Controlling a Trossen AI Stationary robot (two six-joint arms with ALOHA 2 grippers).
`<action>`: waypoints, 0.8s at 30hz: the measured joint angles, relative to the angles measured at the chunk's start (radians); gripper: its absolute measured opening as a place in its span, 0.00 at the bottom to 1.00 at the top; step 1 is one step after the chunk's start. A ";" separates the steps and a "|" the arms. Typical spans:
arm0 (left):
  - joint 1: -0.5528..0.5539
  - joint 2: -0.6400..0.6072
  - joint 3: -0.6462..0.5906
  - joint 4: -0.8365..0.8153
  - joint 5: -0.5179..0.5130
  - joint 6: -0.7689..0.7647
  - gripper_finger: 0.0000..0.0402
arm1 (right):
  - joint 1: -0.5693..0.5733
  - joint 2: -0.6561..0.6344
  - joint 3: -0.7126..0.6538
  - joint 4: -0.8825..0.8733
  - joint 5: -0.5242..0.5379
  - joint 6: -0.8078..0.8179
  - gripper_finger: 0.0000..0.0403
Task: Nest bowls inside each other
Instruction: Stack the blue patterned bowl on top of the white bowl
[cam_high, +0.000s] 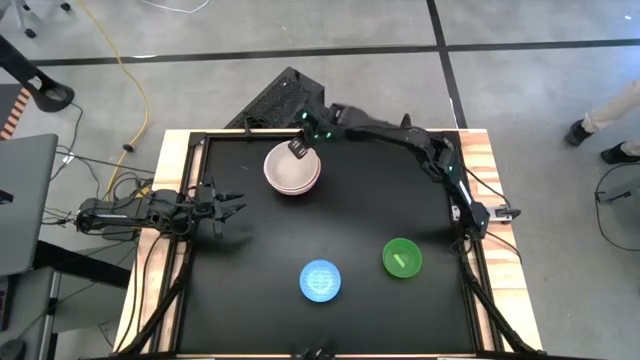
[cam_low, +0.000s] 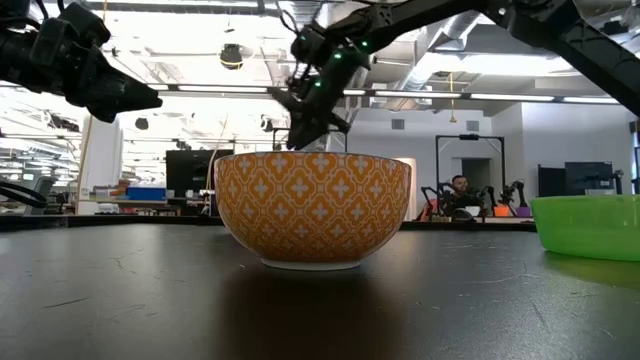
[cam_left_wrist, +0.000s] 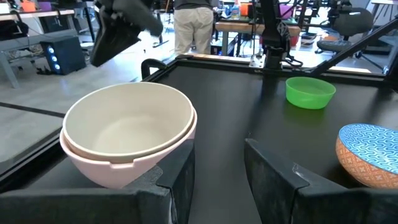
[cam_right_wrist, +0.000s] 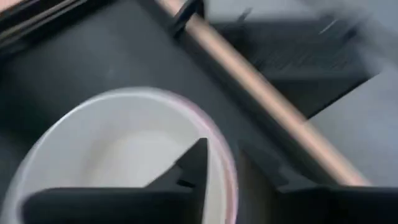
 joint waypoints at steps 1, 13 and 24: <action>0.000 0.000 0.000 0.000 0.000 0.000 0.32 | 0.021 0.000 -0.017 0.046 0.076 -0.015 0.18; 0.000 0.000 0.000 -0.014 0.037 -0.038 0.32 | 0.088 0.002 -0.218 0.331 0.337 0.032 0.01; 0.000 0.000 0.000 -0.017 0.036 -0.042 0.32 | 0.084 0.002 -0.302 0.382 0.345 0.070 0.01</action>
